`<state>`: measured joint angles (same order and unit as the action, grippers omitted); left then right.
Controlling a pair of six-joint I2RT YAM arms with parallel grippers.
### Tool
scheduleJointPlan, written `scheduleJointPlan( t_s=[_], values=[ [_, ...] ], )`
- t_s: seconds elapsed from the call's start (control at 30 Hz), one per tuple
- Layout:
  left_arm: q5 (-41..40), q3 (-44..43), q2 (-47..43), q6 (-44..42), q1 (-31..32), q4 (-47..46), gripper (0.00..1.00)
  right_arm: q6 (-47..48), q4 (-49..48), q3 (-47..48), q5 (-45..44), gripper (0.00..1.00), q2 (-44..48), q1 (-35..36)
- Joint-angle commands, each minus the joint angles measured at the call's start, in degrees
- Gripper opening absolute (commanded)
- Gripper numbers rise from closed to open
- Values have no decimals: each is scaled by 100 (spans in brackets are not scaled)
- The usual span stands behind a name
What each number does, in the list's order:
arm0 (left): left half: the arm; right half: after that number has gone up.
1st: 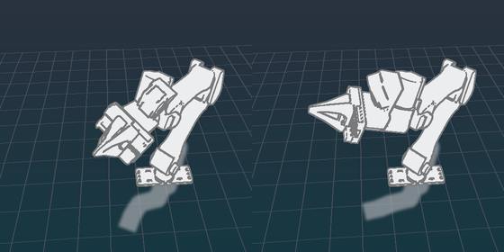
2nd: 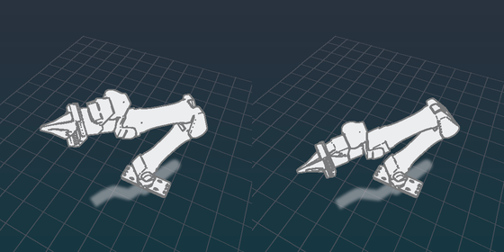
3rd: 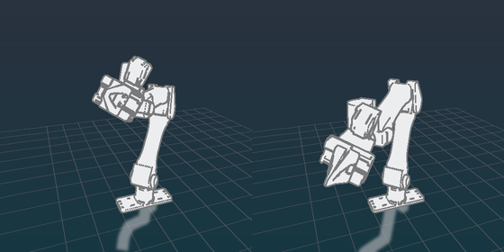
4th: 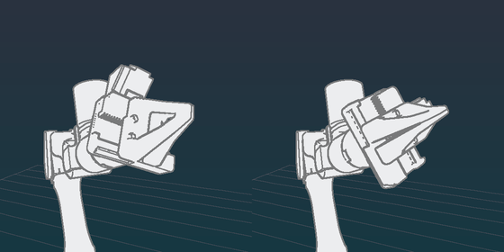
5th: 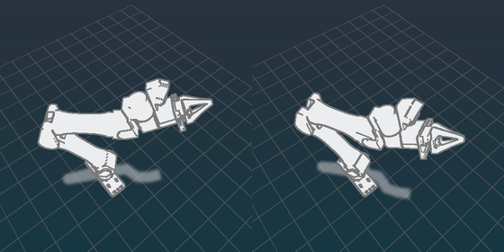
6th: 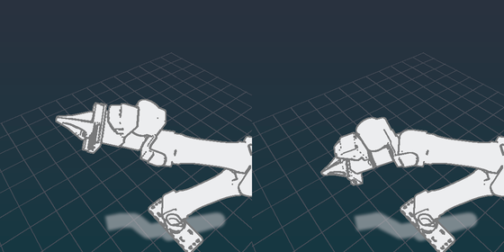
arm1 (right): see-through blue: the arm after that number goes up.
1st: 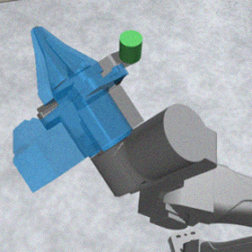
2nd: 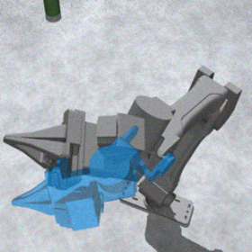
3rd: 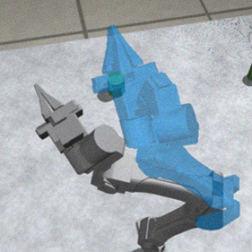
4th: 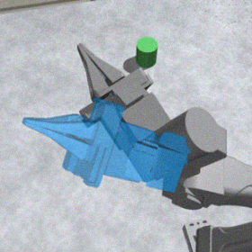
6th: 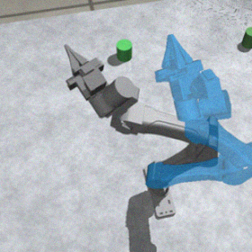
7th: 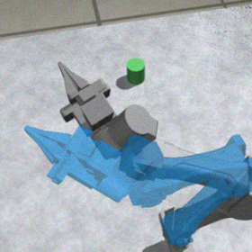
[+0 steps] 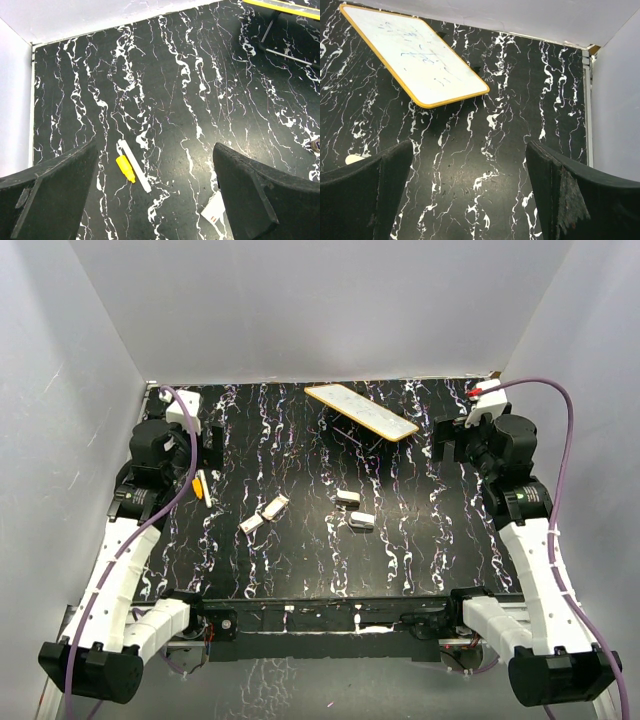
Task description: Load the staples into the stapler
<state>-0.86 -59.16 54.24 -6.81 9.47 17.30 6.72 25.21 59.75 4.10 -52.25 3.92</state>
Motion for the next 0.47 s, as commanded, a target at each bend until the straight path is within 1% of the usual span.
scheduleJointPlan(
  t_s=[0.0,0.43],
  values=[
    [101,-284,15,102,-53,91,97,-85,-179,107,137,99,-53,-49],
    [200,-307,30,129,-60,142,97,-127,-142,175,332,99,-117,-149]
  ],
)
